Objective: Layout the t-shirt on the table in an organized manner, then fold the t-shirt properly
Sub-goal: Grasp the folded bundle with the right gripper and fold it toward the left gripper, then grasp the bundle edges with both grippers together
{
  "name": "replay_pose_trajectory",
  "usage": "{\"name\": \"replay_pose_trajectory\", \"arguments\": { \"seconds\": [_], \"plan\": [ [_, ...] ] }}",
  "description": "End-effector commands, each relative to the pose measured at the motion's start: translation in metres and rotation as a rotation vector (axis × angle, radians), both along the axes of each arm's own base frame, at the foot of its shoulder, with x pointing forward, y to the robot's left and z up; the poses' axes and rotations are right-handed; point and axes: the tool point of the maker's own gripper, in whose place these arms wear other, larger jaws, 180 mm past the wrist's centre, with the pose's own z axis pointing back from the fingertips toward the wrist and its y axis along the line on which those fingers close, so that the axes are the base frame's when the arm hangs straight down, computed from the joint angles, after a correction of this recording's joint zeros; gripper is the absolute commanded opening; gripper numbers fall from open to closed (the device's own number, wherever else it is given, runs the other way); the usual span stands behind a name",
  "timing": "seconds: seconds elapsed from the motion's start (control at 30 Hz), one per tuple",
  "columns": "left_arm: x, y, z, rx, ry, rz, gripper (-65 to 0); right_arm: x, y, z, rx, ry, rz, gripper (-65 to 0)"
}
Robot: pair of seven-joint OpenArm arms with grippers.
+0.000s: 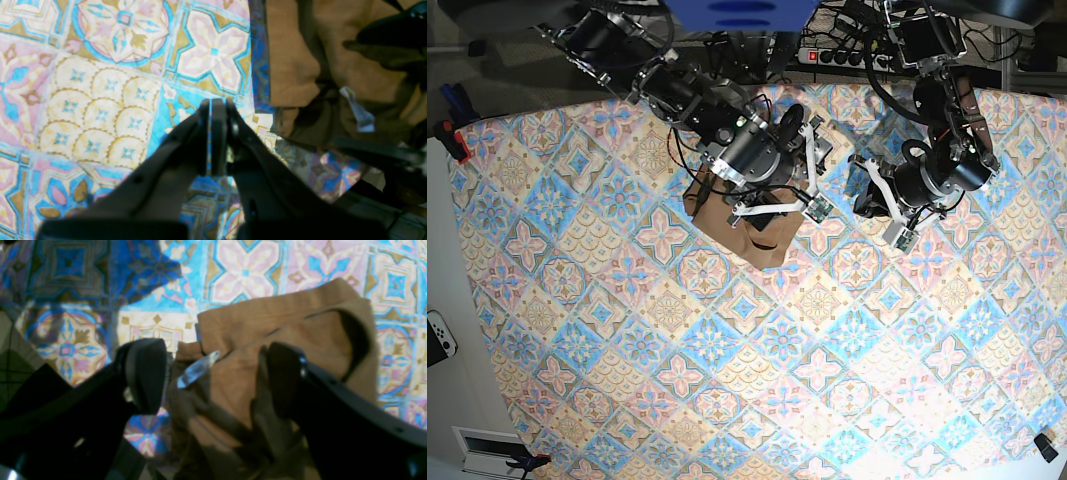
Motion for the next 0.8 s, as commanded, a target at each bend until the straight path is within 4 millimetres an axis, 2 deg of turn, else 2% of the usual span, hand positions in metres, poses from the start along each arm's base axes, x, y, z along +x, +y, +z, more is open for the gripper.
{"name": "replay_pose_trajectory", "arguments": {
  "seconds": [0.0,0.27,0.3,0.4,0.5,0.6,0.7,0.77],
  "plan": [
    [0.008,0.0,0.011,-0.013,-0.045,0.0,-65.0,0.009,0.007,0.016,0.04,-0.046,0.003,-20.2],
    [0.008,-0.001,0.011,-0.014,-0.048,0.0,-65.0,0.036,0.017,0.048,0.25,-0.168,-0.138,-20.2],
    [0.008,-0.001,0.011,-0.014,-0.048,0.0,-65.0,0.039,0.016,0.05,0.273,-0.187,-0.156,-20.3],
    [0.008,-0.001,0.011,-0.015,-0.048,-0.001,-65.0,0.05,-0.005,0.048,0.272,-0.251,-0.192,-21.8],
    [0.009,-0.001,0.012,-0.013,-0.051,-0.002,-65.0,0.057,-0.028,0.041,0.234,-0.302,-0.196,-31.6],
    [0.009,-0.001,0.012,-0.013,-0.052,-0.003,-65.0,0.06,-0.029,0.047,0.274,-0.358,-0.185,-45.1],
    [0.01,-0.011,0.013,-0.018,-0.057,-0.032,-65.0,0.043,-0.029,0.036,0.336,-0.353,-0.203,-56.8],
    [0.016,-0.022,0.019,-0.021,-0.076,-0.069,-65.0,0.043,-0.049,0.03,0.356,-0.366,-0.273,-62.5]
  ]
}}
